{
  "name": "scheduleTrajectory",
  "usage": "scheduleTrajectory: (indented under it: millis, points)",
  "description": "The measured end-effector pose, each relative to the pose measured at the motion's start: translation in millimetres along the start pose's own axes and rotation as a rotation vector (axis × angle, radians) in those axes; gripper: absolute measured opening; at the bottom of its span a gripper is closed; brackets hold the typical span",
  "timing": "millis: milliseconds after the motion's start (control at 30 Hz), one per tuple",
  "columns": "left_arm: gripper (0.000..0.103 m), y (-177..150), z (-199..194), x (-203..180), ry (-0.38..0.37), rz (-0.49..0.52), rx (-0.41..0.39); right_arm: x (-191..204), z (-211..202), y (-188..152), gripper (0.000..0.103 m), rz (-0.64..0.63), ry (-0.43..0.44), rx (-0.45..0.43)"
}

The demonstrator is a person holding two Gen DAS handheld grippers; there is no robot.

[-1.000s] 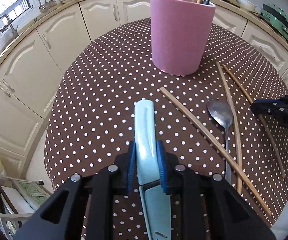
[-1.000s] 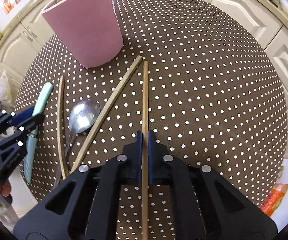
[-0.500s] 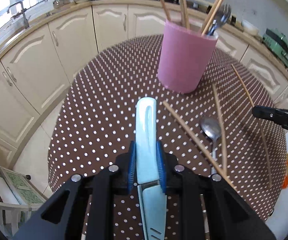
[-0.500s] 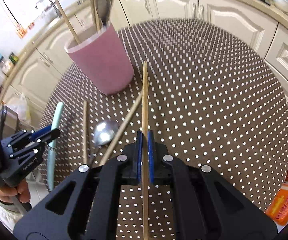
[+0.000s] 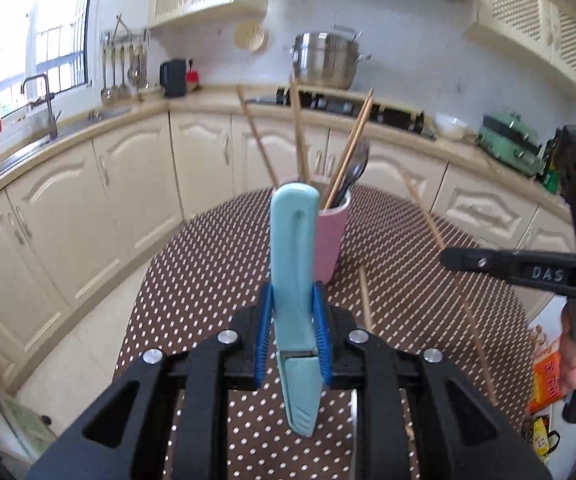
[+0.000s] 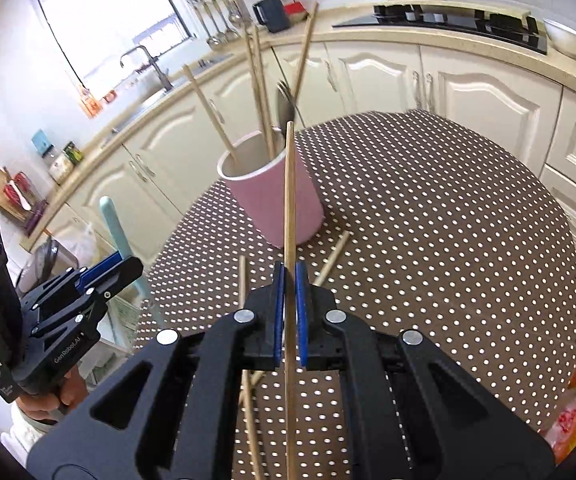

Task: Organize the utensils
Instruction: 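Lift the light blue utensil and chopstick up over the pink cup with both tools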

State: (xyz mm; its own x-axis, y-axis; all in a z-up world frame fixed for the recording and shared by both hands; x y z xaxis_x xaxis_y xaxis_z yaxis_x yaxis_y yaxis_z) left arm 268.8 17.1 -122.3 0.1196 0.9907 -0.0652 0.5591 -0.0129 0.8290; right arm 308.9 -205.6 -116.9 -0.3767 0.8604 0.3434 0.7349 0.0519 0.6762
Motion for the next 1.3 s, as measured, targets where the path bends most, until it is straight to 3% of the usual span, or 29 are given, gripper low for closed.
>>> scheduleTrajectory:
  millis: [300, 667, 1033, 1300]
  points:
    - [0.019, 36, -23, -12, -0.082, -0.071, -0.207, 19, -22, 14, 0.006, -0.011, 0.074, -0.129]
    - [0.019, 89, -45, -21, -0.142, -0.108, -0.469, 33, -40, 54, 0.006, -0.031, 0.081, -0.331]
    - [0.019, 127, -3, -17, -0.158, -0.143, -0.508, 30, -29, 97, 0.006, -0.018, 0.1, -0.478]
    - [0.019, 145, 31, -9, -0.08, -0.081, -0.461, 34, -19, 134, 0.006, -0.039, 0.088, -0.644]
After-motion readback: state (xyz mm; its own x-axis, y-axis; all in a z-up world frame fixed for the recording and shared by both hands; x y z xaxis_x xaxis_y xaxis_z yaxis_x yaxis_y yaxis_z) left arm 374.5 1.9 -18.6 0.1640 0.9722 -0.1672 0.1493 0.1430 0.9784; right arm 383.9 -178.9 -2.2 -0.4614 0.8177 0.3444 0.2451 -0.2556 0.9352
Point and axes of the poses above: each gripper's, at about its wrist camera, not at the fingertips, and z roughly the way its jaws point, x to its left, y to its top, the point moved 9 cm from there along z, roughly the way its jaws point, and after that the axes turned 1 degree about -x, right-handed, at the moved point
